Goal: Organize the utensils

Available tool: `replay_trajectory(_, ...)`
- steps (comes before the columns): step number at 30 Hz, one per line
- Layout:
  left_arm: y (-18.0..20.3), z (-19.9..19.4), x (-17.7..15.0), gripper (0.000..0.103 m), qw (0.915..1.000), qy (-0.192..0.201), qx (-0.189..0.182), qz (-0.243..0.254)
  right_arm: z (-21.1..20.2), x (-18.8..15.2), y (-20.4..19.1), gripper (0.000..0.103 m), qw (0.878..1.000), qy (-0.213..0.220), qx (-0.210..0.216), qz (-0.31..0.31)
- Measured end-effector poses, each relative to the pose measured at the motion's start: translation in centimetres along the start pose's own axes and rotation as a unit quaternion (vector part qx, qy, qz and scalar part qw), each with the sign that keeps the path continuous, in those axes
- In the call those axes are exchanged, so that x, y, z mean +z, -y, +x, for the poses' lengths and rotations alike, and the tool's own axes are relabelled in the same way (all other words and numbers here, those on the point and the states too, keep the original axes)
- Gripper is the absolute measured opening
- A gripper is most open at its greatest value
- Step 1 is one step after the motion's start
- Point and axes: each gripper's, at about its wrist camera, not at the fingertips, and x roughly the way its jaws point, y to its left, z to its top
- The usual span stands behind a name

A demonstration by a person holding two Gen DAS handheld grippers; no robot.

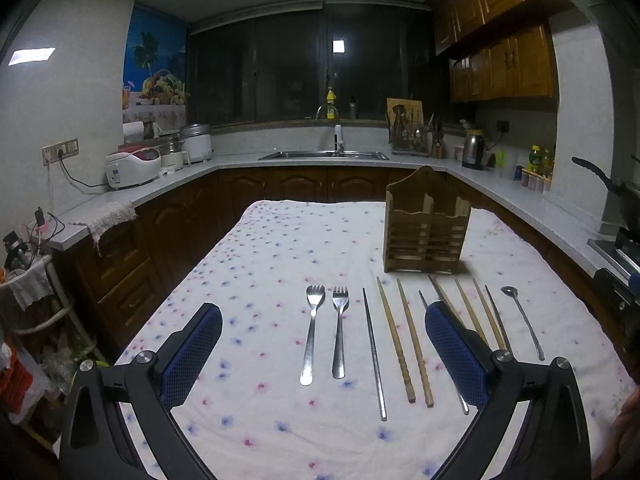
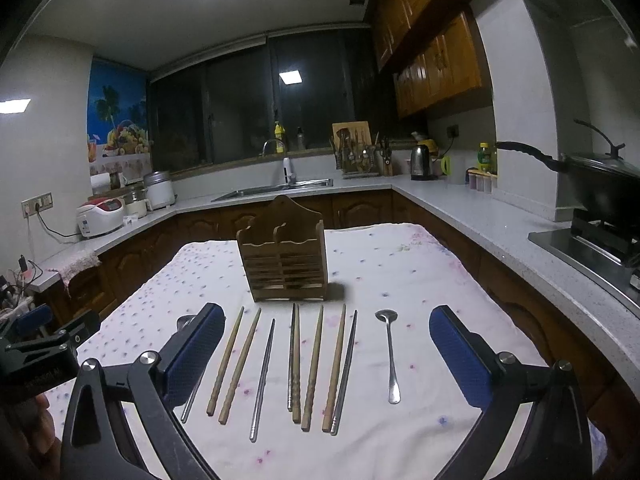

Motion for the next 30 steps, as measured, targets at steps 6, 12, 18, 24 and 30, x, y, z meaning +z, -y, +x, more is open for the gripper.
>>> replay_trajectory(6,-0.18,-0.14,0.16,0.102,1.0000,0.003,-0.001,-0.002,-0.01,-0.06,-0.17,0.103,1.000,-0.002,0.002,-0.004)
replay_trajectory(12,-0.09,-0.14,0.03,0.102,1.0000,0.003,0.000,-0.002,-0.08,-0.16,-0.46,0.103,1.000,-0.003,0.001,-0.005)
replay_trajectory(18,-0.16,-0.14,0.01,0.102,1.0000,0.003,-0.001,-0.002,0.03,-0.12,-0.47,0.103,1.000,-0.005,0.002,-0.006)
replay_trajectory(24,-0.14,-0.09,0.07,0.102,1.0000,0.003,-0.001,-0.002,0.21,-0.03,-0.49,0.103,1.000,-0.008,0.003,-0.007)
replay_trajectory(30,-0.15,-0.07,0.04,0.102,1.0000,0.004,-0.001,-0.002,0.19,-0.04,-0.49,0.103,1.000,-0.006,0.003,-0.008)
